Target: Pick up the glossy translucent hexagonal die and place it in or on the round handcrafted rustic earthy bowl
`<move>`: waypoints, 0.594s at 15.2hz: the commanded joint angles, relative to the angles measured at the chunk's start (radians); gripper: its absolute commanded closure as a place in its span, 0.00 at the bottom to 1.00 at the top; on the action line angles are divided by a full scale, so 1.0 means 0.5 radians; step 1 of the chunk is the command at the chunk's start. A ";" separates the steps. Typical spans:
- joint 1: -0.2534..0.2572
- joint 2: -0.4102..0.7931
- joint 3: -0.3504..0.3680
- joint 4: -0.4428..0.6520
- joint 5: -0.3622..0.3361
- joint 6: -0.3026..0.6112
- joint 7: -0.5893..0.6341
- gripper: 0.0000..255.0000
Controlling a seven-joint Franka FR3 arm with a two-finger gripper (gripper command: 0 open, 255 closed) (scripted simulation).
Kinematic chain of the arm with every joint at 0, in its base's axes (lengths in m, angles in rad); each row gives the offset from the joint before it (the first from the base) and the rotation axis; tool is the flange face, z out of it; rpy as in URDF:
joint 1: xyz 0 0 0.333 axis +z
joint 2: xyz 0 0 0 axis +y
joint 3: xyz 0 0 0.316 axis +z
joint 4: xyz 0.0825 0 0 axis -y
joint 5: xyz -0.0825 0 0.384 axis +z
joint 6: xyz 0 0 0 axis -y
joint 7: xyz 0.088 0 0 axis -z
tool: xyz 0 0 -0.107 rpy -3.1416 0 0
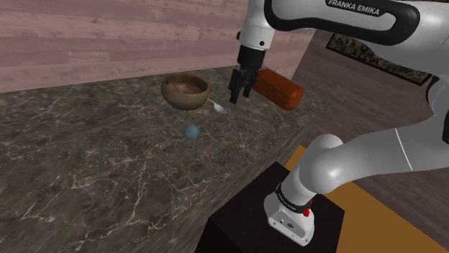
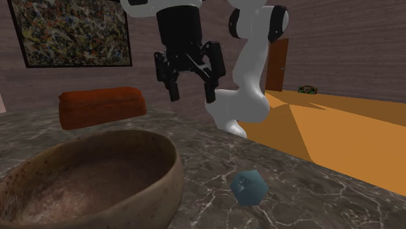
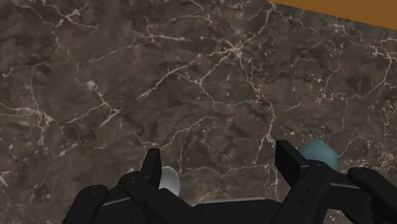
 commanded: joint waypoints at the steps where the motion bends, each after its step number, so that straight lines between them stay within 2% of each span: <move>1: 0.022 0.098 0.089 0.044 0.032 0.042 0.100 0.00; 9: 0.093 0.566 0.434 0.311 0.078 0.183 0.513 0.00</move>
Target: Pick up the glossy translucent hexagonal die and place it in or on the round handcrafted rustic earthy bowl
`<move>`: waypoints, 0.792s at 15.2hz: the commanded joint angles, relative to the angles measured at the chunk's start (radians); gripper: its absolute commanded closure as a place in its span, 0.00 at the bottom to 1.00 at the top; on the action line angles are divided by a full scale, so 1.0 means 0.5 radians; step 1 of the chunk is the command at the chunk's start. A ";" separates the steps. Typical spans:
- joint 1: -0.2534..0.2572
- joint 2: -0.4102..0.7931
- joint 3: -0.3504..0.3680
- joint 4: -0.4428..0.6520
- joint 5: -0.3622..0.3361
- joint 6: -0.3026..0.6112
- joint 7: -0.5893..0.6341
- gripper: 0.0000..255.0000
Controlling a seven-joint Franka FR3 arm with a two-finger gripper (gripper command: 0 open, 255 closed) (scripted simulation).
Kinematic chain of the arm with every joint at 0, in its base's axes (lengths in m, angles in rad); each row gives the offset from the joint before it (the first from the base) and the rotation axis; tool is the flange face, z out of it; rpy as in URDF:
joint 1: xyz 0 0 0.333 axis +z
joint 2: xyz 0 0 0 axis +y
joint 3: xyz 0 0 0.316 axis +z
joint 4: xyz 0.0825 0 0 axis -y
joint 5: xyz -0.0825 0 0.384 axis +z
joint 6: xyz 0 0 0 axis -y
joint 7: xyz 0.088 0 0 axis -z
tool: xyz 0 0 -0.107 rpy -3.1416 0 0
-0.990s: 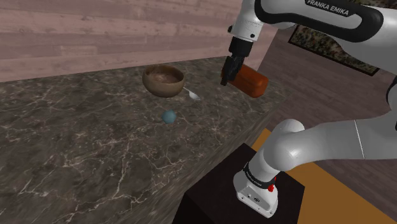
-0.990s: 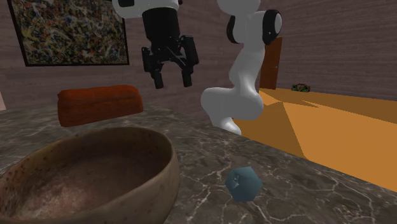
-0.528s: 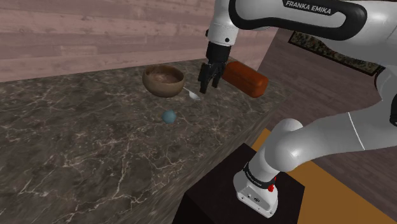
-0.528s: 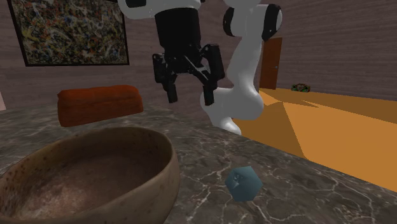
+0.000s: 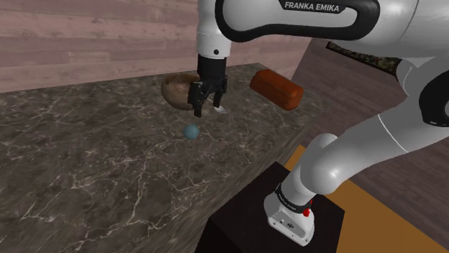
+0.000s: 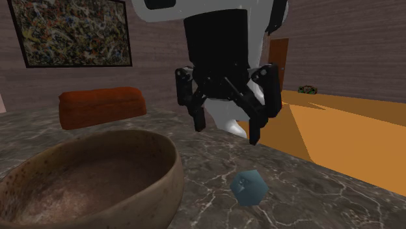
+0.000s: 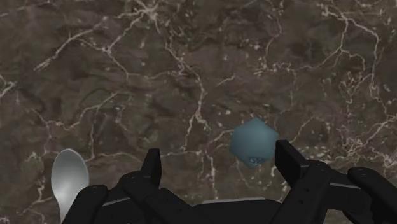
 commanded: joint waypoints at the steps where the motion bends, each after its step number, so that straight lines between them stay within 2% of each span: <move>1: 0.014 0.132 0.079 0.080 -0.008 0.032 0.107 0.00; 4: 0.033 0.287 0.161 0.183 -0.032 0.059 0.227 0.00; 12: 0.048 0.271 0.179 -0.031 -0.011 0.259 0.216 0.00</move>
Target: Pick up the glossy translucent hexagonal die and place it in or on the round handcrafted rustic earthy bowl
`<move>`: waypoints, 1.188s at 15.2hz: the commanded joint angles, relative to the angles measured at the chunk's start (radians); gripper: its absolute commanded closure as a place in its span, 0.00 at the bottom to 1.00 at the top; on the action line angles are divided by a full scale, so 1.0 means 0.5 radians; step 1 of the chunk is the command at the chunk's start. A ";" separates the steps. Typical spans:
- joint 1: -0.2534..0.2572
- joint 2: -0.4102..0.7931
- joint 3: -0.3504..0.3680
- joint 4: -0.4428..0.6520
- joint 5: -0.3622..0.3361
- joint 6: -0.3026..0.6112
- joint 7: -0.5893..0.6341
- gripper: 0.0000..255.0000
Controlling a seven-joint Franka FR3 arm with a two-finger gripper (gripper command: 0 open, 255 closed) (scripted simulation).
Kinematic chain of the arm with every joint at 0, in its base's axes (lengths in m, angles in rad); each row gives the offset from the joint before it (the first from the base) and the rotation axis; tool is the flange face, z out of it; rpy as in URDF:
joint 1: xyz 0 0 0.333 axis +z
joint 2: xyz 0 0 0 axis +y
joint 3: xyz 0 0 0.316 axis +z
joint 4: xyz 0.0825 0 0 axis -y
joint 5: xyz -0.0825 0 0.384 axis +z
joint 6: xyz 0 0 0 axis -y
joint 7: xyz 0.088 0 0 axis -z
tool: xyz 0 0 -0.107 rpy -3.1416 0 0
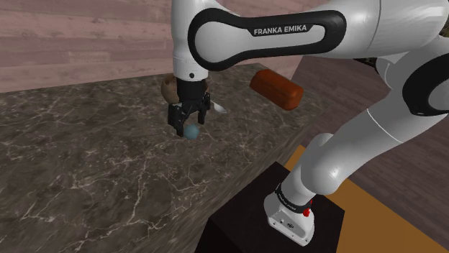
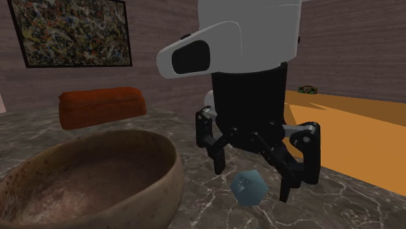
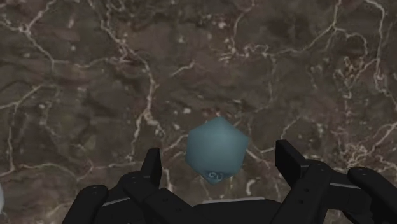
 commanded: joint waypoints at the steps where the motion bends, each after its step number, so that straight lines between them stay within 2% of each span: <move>1: 0.000 -0.002 -0.001 -0.013 0.001 0.012 -0.003 0.00; 7: 0.000 -0.002 -0.001 -0.012 0.001 0.012 -0.003 0.00; 8: 0.000 -0.002 -0.001 -0.012 0.001 0.012 -0.003 1.00; 18: -0.001 -0.007 -0.003 0.009 0.000 -0.015 -0.002 1.00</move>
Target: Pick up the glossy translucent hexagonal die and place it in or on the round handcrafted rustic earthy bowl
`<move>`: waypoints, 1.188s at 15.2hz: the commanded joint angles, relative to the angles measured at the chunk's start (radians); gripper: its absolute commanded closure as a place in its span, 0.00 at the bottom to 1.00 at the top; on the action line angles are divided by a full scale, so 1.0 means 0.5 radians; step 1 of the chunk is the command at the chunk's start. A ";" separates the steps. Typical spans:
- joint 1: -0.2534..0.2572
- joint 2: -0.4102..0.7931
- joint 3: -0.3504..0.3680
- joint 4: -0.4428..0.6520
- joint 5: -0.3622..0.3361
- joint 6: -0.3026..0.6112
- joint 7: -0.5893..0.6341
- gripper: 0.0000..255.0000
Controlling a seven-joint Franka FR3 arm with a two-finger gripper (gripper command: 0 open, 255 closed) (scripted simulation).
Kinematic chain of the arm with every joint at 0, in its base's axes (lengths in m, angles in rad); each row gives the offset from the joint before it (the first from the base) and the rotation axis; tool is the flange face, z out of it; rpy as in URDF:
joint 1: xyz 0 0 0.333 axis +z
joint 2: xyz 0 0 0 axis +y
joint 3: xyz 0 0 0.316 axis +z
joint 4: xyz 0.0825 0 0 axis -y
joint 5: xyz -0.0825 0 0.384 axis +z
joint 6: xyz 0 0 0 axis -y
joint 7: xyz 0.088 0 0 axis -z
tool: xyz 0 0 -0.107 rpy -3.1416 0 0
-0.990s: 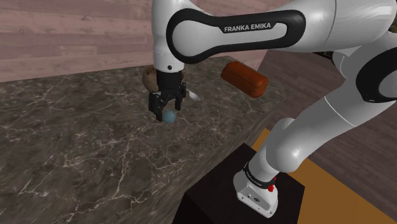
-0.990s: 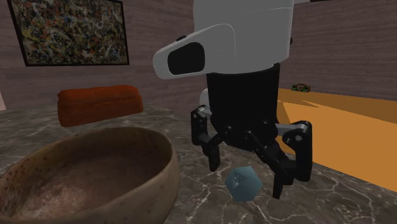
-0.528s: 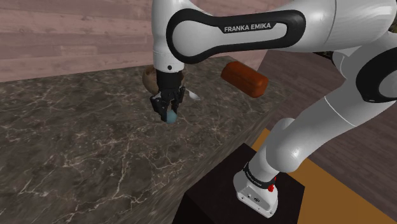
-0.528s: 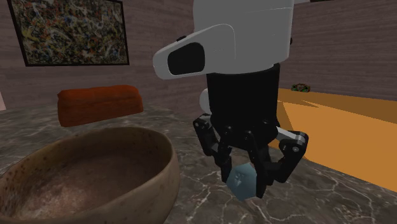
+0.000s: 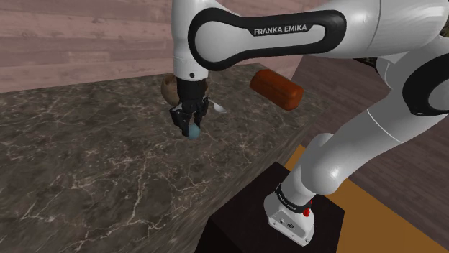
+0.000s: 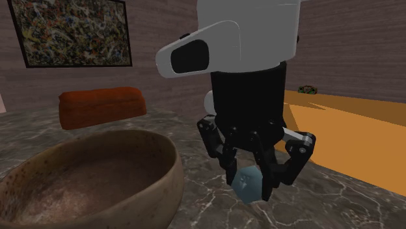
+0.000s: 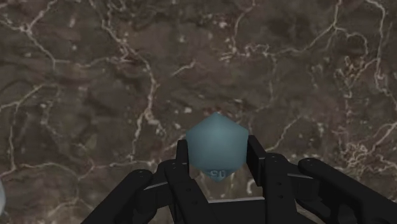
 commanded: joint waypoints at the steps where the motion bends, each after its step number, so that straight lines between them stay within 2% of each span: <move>1: 0.000 -0.010 -0.004 0.031 0.001 -0.040 0.002 1.00; 18: -0.015 -0.016 -0.038 0.481 -0.019 -0.495 0.040 1.00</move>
